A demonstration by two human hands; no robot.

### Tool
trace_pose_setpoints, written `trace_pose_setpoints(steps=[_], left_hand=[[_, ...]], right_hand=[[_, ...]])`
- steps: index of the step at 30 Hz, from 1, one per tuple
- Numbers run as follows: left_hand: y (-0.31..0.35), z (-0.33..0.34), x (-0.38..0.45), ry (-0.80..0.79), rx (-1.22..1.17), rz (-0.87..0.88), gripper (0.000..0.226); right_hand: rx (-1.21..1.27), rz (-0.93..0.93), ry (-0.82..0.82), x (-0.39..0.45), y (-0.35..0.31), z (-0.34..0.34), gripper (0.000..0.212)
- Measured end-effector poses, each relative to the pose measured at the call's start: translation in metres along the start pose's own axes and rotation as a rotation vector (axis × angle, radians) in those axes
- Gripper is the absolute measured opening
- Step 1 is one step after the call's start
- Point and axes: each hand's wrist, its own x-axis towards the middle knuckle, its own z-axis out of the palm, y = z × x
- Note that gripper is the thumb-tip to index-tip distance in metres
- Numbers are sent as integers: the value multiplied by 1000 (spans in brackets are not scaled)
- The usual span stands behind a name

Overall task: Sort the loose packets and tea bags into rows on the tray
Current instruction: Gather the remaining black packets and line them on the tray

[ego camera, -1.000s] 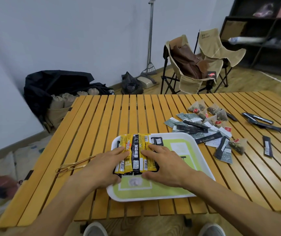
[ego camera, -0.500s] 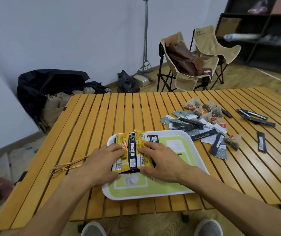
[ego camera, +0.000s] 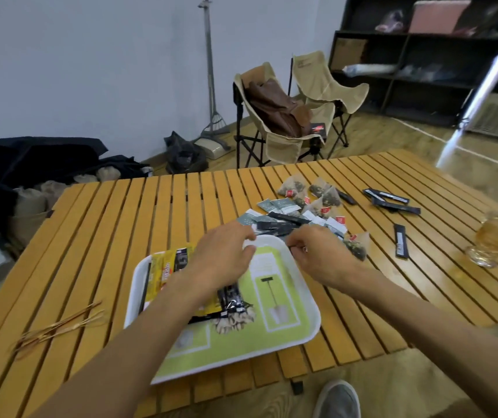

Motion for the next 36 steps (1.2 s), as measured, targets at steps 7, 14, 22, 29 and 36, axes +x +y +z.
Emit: trace_pose_setpoints(steps=[7,14,22,29,36], left_hand=[[41,43,95,-64,230,-10,21],[38,61,126,-193,290,-48,7],[32,61,120,-154,221,19,8],[24,46,139,-58,208,100,12],[12,69,155,-107,189,193,12]], right_hand=[[-323,-32,-30,26,33,1,33],[-344,-74,-31,34,49,5,20],[-288,-59,0,19,56,-14,11],[-103,85,65,34,62,-37,7],[64,192,36,44,78,-21,10]])
